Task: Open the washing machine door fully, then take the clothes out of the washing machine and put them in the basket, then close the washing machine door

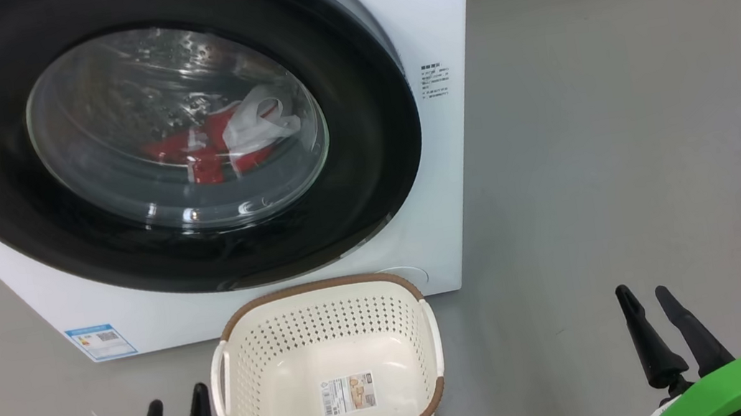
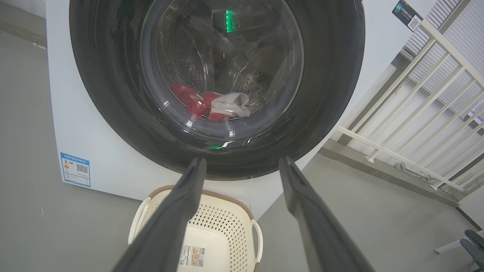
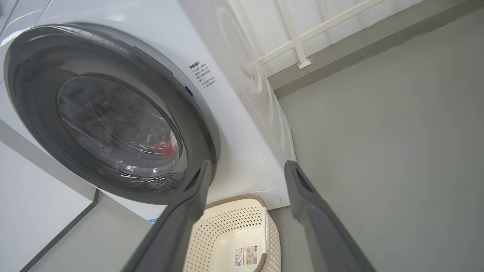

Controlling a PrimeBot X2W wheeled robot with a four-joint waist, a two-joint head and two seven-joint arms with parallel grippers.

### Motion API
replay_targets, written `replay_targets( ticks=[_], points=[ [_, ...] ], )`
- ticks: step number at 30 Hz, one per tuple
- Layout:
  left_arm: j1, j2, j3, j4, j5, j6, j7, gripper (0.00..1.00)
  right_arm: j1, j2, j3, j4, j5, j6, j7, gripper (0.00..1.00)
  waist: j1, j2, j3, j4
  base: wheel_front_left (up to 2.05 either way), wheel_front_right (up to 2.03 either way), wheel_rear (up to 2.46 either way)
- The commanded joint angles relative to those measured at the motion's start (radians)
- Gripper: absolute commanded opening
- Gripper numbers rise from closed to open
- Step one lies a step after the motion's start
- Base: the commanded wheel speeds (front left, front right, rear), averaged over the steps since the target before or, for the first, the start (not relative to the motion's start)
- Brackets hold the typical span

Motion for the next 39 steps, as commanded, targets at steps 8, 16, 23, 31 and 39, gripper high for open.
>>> replay_targets(
  ticks=[8, 16, 23, 31, 39],
  points=[
    [0.009, 0.015, 0.01, -0.047, 0.118, 0.005, -0.036, 1.0, 0.006, -0.016, 0.015, -0.041, -0.099, 0.0, -0.033, 1.0, -0.0001, -0.0001, -0.003, 0.0, 0.0, 0.0, 0.0],
    [0.018, 0.016, 0.004, -0.054, 0.207, 0.005, -0.06, 1.0, 0.024, -0.007, 0.002, -0.061, -0.182, 0.0, -0.057, 1.0, -0.0001, -0.0001, 0.006, 0.003, 0.0, 0.0, 0.0],
    [0.024, 0.017, 0.001, -0.05, 0.282, 0.002, -0.081, 1.0, 0.037, 0.0, -0.008, -0.075, -0.258, 0.001, -0.077, 1.0, -0.0001, -0.0001, 0.009, 0.004, 0.0, 0.0, 0.0],
    [0.031, 0.018, 0.002, -0.04, 0.366, -0.001, -0.104, 1.0, 0.056, 0.009, -0.031, -0.091, -0.341, 0.001, -0.101, 1.0, -0.0001, -0.0001, 0.01, 0.004, 0.0, 0.0, 0.0],
    [0.037, 0.019, 0.005, -0.032, 0.454, -0.003, -0.128, 1.0, 0.074, 0.013, -0.06, -0.105, -0.426, 0.001, -0.124, 1.0, -0.0001, -0.0001, 0.011, 0.002, 0.0, 0.0, 0.0]
  ],
)
